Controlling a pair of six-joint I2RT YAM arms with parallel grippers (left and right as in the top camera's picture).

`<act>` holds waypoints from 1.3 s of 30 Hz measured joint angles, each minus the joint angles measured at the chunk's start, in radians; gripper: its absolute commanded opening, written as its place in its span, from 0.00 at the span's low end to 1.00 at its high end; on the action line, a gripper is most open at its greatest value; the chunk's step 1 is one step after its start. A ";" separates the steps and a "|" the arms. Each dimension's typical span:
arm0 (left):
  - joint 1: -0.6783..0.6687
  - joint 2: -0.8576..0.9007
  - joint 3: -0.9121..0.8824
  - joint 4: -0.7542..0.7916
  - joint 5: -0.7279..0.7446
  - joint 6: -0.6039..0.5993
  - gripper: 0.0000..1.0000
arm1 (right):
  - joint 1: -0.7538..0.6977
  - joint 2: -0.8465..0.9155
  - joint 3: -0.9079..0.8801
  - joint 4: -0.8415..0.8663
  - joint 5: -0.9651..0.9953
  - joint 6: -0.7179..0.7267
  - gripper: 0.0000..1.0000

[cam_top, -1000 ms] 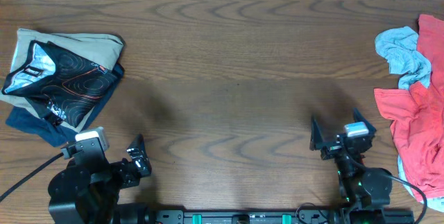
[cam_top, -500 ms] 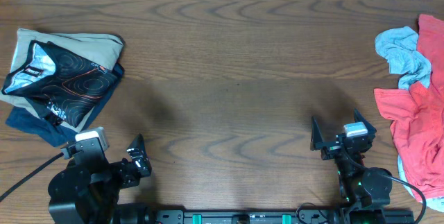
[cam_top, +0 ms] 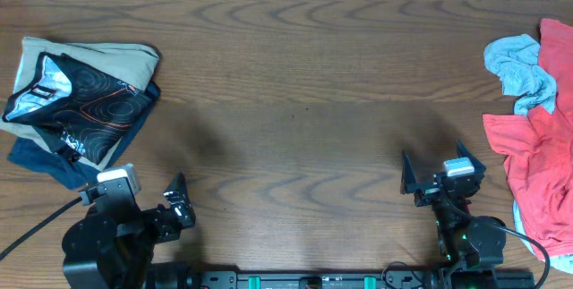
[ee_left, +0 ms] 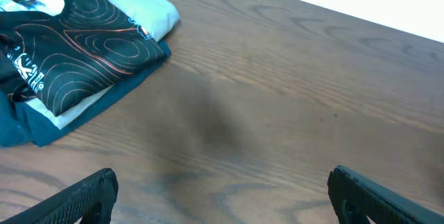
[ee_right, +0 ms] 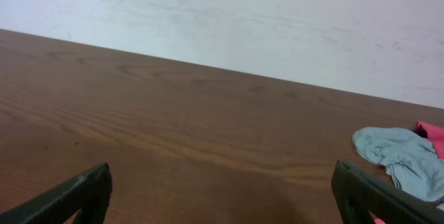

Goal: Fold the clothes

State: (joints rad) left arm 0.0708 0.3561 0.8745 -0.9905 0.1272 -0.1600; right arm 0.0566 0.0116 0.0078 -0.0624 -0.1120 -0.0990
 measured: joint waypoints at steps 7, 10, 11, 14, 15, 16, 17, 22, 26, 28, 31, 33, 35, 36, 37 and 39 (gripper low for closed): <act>0.000 0.000 0.000 0.000 0.000 0.000 0.98 | 0.000 0.000 0.000 0.000 0.000 0.000 0.99; 0.000 0.000 0.000 0.000 0.000 0.000 0.98 | 0.000 0.000 0.000 0.000 0.000 0.000 0.99; 0.000 0.000 0.000 0.000 0.000 0.000 0.98 | 0.000 0.000 0.000 0.000 0.000 0.000 0.99; 0.000 -0.010 0.000 0.000 0.000 0.000 0.98 | 0.000 0.000 0.000 0.000 0.000 0.000 0.99; 0.000 -0.019 -0.001 0.000 0.000 0.000 0.98 | 0.000 0.000 0.000 0.000 0.000 0.000 0.99; -0.001 -0.033 -0.005 0.000 -0.003 0.000 0.98 | 0.000 0.000 0.000 0.000 0.000 0.000 0.99; -0.003 -0.048 -0.013 0.002 -0.009 0.000 0.98 | 0.000 0.000 0.000 0.000 0.000 0.000 0.99; -0.050 -0.171 -0.137 0.014 -0.037 0.000 0.98 | 0.000 0.000 0.000 0.000 0.001 0.000 0.99; -0.079 -0.275 -0.298 0.133 -0.043 0.000 0.98 | 0.000 0.000 0.000 0.000 0.001 0.000 0.99; -0.080 -0.319 -0.376 0.214 -0.048 0.000 0.98 | 0.000 0.000 0.000 0.000 0.000 0.000 0.99; -0.080 -0.343 -0.480 0.348 -0.050 0.000 0.98 | 0.000 0.000 0.000 0.000 0.000 0.000 0.99; -0.083 -0.343 -0.538 0.439 -0.053 0.000 0.98 | 0.000 0.000 0.000 0.000 0.000 0.000 0.99; -0.086 -0.343 -0.597 0.537 -0.053 0.000 0.98 | 0.000 0.000 0.000 0.000 0.000 0.000 0.99; -0.086 -0.344 -0.624 0.591 -0.053 0.000 0.98 | 0.000 0.000 0.000 0.000 0.000 0.000 0.99; -0.086 -0.344 -0.652 0.646 -0.053 0.000 0.98 | 0.000 0.000 0.000 0.000 0.001 0.000 0.99; -0.086 -0.345 -0.706 0.759 -0.056 0.000 0.97 | 0.000 0.000 0.000 0.000 0.000 0.000 0.99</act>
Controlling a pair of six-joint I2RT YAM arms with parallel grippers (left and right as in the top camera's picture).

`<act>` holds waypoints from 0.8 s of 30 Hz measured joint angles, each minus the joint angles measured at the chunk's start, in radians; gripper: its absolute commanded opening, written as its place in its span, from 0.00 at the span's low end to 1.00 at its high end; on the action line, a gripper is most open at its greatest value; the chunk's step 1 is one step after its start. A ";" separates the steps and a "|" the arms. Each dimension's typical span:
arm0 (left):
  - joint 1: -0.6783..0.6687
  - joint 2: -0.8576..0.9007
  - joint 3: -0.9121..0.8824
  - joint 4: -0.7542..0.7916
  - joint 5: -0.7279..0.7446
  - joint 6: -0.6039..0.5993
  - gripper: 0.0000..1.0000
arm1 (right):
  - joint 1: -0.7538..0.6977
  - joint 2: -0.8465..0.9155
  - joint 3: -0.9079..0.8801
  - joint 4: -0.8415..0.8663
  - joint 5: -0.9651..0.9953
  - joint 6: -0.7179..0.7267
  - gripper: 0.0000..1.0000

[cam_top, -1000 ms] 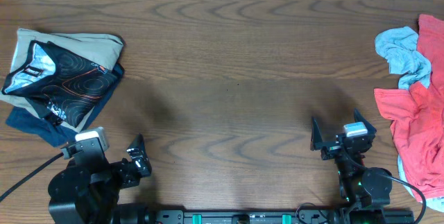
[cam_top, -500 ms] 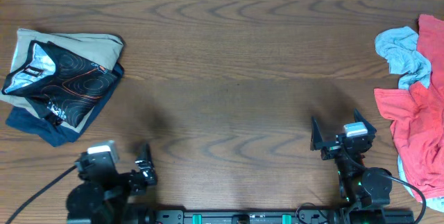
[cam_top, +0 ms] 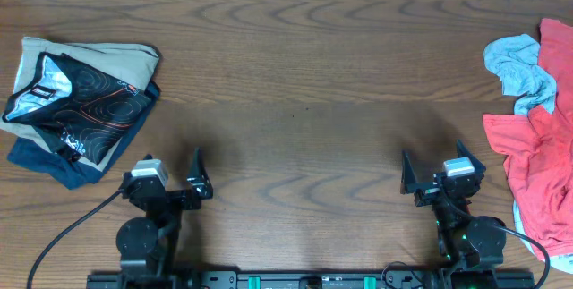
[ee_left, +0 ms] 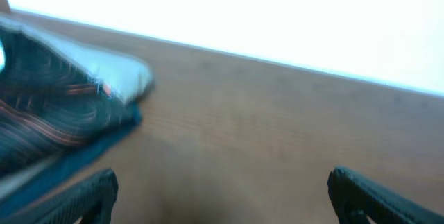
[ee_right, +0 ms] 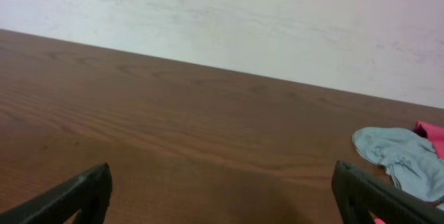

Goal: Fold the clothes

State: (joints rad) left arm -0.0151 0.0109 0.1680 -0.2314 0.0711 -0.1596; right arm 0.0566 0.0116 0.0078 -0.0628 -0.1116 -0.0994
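Note:
A folded stack (cam_top: 76, 106) lies at the table's left: a black patterned garment on a beige one, over a navy one; the left wrist view shows it blurred (ee_left: 55, 123). An unfolded red garment (cam_top: 537, 168) and a crumpled light-blue one (cam_top: 519, 72) lie at the right edge; the blue one shows in the right wrist view (ee_right: 395, 158). My left gripper (cam_top: 175, 186) stands open near the front edge, right of the stack, with nothing in it. My right gripper (cam_top: 443, 174) is open and empty, left of the red garment.
The brown wooden table (cam_top: 295, 101) stretches bare between the two arms. A pale wall (ee_right: 243, 16) rises behind the table's far edge. Cables run from the arm bases at the front edge.
My left arm has swung from the front-left corner to face straight ahead, its gripper now further right and still open. The right arm and the clothes have not moved.

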 measured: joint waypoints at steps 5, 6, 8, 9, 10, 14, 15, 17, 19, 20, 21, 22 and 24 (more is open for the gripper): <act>0.000 -0.001 -0.121 0.239 -0.001 0.008 0.98 | 0.000 0.000 0.000 0.000 0.000 0.000 0.99; 0.000 -0.001 -0.140 0.256 -0.001 0.008 0.98 | 0.000 0.000 0.000 0.000 0.000 0.000 0.99; 0.000 -0.001 -0.158 0.232 -0.002 0.010 0.98 | 0.000 0.000 0.000 0.000 0.000 0.000 0.99; 0.000 0.001 -0.158 0.225 -0.005 0.011 0.98 | 0.000 0.000 0.000 0.000 0.000 0.000 0.99; 0.000 0.000 -0.158 0.217 -0.008 0.011 0.98 | 0.000 0.000 0.000 0.001 0.000 0.000 0.99; 0.000 0.000 -0.156 0.212 -0.011 0.011 0.98 | 0.000 0.000 0.000 0.000 0.000 0.000 0.99; 0.000 0.000 -0.156 0.212 -0.011 0.011 0.98 | 0.000 0.000 0.000 0.001 0.000 0.000 0.99; 0.000 0.000 -0.156 0.212 -0.011 0.011 0.98 | 0.000 0.000 0.000 0.001 0.000 0.000 0.99; 0.000 0.000 -0.156 0.212 -0.011 0.011 0.98 | 0.000 0.000 0.000 0.001 0.000 0.000 0.99; 0.000 0.000 -0.156 0.212 -0.011 0.011 0.98 | 0.000 0.000 0.000 0.000 0.000 0.000 0.99; 0.000 0.000 -0.156 0.212 -0.011 0.011 0.98 | 0.000 0.000 0.000 0.001 0.000 0.000 0.99; 0.000 0.000 -0.156 0.212 -0.011 0.011 0.98 | 0.000 0.000 0.000 0.001 0.000 0.000 0.99; 0.000 0.000 -0.156 0.212 -0.011 0.011 0.98 | 0.000 0.000 0.000 0.001 0.000 0.000 0.99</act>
